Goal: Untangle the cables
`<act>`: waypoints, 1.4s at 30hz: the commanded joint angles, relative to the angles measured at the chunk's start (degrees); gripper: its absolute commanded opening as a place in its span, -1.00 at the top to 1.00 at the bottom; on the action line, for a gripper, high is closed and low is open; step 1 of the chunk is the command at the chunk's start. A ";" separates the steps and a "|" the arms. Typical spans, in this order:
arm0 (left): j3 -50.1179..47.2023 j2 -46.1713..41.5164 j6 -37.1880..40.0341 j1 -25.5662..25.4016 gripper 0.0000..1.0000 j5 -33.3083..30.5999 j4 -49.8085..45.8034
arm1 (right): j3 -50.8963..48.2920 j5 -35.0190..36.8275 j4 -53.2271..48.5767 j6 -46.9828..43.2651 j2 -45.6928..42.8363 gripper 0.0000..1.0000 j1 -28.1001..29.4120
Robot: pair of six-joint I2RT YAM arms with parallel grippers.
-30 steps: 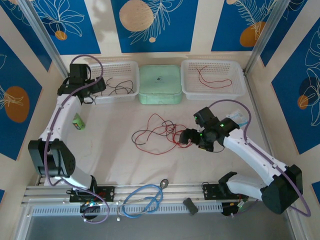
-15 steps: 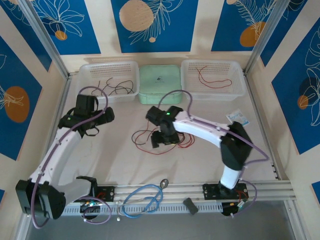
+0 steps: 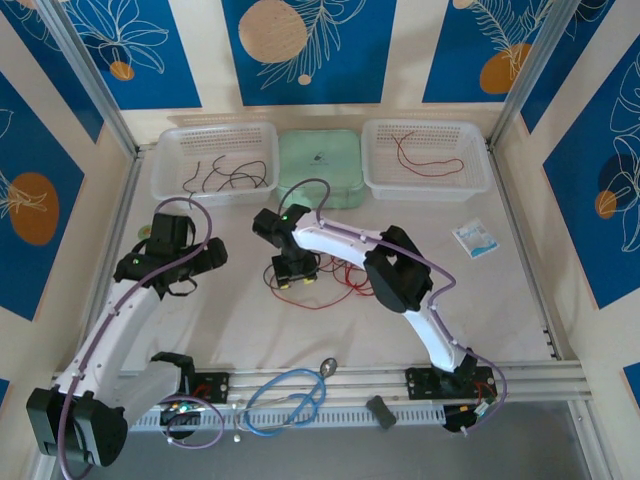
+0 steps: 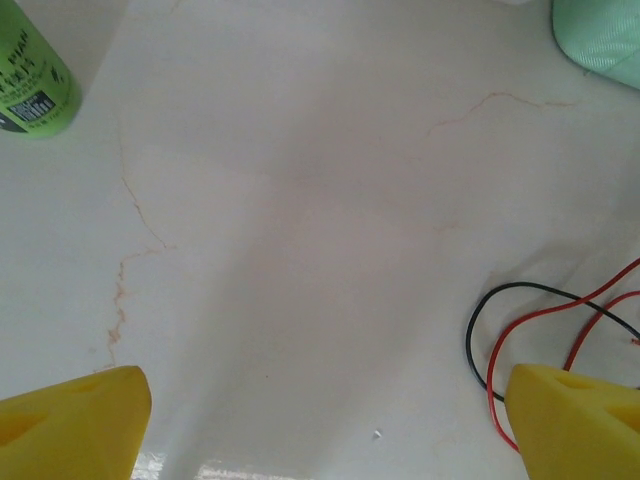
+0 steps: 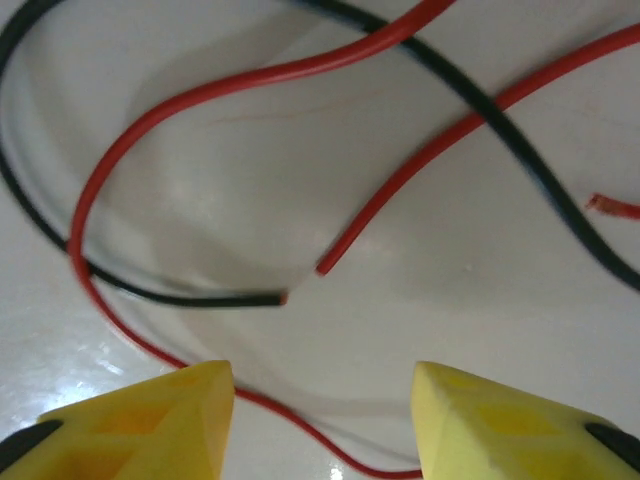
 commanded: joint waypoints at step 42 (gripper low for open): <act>-1.38 0.35 3.64 -0.45 -0.80 2.34 1.58 | -5.66 2.74 -3.59 8.35 0.96 0.82 -7.04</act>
